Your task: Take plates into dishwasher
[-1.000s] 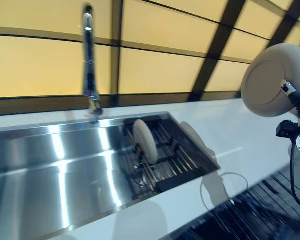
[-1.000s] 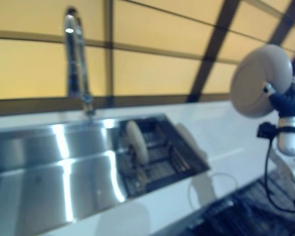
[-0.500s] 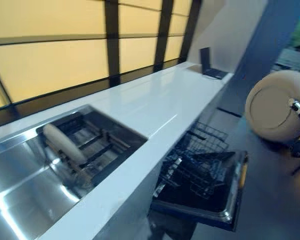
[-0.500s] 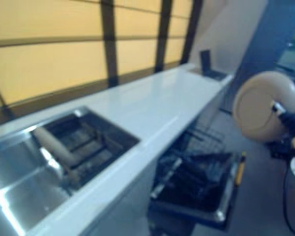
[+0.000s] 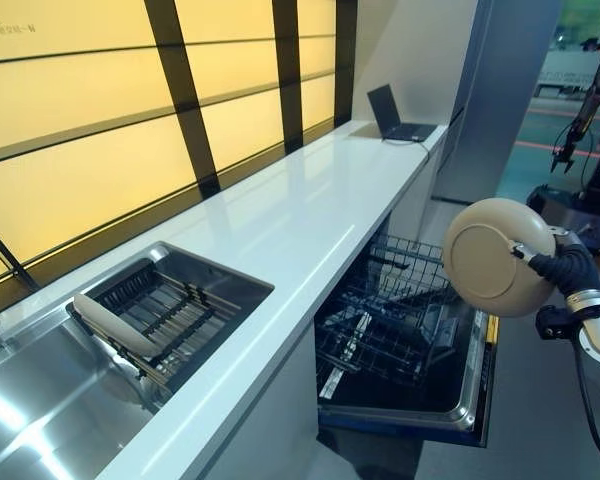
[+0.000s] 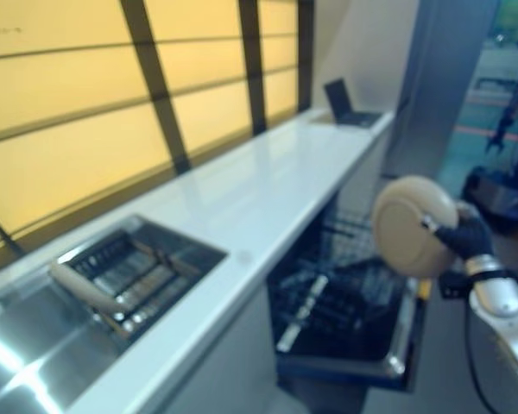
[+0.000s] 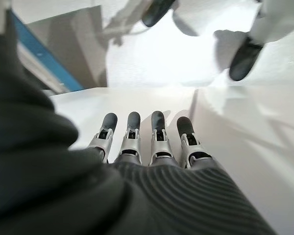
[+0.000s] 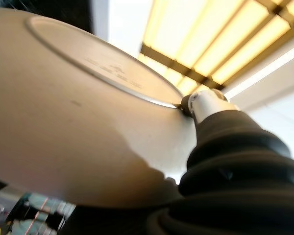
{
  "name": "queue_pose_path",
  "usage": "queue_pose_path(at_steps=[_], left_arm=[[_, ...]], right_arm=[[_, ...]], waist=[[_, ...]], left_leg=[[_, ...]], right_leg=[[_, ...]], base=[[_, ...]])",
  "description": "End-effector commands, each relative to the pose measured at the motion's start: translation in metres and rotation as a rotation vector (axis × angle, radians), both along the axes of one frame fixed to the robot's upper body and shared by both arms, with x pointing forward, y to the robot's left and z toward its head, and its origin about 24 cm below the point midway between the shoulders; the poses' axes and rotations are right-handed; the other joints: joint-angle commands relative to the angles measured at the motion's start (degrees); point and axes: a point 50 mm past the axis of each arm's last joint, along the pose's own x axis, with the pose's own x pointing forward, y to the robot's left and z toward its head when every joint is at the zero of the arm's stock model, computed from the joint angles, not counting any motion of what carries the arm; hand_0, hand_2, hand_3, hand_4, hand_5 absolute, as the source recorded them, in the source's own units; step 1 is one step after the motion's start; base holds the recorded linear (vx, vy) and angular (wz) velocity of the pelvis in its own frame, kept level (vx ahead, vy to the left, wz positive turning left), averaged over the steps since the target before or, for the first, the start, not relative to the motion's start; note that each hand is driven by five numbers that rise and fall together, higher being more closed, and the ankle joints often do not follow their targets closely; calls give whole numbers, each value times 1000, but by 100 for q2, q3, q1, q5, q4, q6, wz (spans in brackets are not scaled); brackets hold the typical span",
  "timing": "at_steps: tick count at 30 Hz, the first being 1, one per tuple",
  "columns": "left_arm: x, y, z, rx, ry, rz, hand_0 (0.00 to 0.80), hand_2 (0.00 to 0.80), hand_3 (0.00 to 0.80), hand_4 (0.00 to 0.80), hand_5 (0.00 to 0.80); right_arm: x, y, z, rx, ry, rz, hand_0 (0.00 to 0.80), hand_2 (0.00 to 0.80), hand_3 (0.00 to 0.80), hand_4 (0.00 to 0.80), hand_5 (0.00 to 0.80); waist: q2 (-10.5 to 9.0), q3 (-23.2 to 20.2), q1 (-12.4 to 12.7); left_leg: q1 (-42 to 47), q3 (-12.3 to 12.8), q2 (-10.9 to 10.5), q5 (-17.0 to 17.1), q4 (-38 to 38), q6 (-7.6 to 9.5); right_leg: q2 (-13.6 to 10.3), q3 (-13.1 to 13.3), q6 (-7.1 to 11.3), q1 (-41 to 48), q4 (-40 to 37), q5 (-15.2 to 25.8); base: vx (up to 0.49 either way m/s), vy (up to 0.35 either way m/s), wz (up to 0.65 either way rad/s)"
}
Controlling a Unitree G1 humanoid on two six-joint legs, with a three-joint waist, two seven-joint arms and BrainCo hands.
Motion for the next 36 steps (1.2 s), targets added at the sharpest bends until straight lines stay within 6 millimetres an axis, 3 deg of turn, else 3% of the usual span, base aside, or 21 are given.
queue_pose_path(at_steps=[1, 8, 17, 36], left_arm=[[26, 36, 14, 123, -39, 16, 0, 0, 0, 0, 0], [23, 42, 13, 131, -19, 35, 0, 0, 0, 0, 0], [35, 26, 17, 88, -64, -11, 0, 0, 0, 0, 0], [53, 22, 26, 89, -100, -47, 0, 0, 0, 0, 0]], right_arm=[[11, 28, 39, -36, -188, 100, 800, 800, 800, 800, 800], [14, 35, 37, -154, -149, 111, 800, 800, 800, 800, 800], [18, 50, 43, -301, -166, 128, 800, 800, 800, 800, 800], [23, 75, 32, -560, -51, 241, 800, 800, 800, 800, 800]], waist=[[-576, 225, 38], [-504, 272, 35], [-368, 461, 77], [-344, 638, 148]], left_leg=[[38, 31, -184, -189, 43, 79], [-3, -21, -215, -190, 40, 56], [-141, -139, -303, -163, -17, 42], [-237, -161, -258, -100, -16, 1]], right_leg=[[-160, 0, 290, 125, 230, -432], [-218, -56, 276, 63, 259, -447], [-257, -64, 295, -57, 235, -407], [-270, -175, 280, -122, 264, -423]], base=[[-44, 20, 19], [-15, 17, 12], [-22, 18, 3], [-5, -4, 3]])
